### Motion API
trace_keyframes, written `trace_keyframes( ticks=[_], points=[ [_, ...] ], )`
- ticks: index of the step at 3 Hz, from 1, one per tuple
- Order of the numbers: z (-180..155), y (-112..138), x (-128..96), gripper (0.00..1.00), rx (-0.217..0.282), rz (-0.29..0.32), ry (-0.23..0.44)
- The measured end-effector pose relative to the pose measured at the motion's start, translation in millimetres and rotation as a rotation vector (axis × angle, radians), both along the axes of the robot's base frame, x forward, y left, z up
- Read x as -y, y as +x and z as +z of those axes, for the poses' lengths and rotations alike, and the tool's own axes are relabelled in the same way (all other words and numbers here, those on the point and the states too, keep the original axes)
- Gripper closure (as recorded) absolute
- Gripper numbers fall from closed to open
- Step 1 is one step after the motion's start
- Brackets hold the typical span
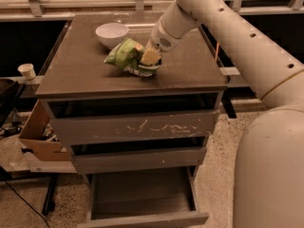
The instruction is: Pick green jalapeno chip bag from bottom drawer and place on counter
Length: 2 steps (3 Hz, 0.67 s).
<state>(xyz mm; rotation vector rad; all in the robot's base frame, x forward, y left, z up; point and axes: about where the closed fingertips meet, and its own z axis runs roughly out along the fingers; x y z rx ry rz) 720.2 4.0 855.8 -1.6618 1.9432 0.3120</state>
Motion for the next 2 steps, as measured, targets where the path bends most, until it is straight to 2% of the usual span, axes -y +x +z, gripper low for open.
trace_keyframes(
  ticks=[2],
  points=[
    [-0.2, 0.0, 0.0, 0.5, 0.0, 0.0, 0.0]
  ],
)
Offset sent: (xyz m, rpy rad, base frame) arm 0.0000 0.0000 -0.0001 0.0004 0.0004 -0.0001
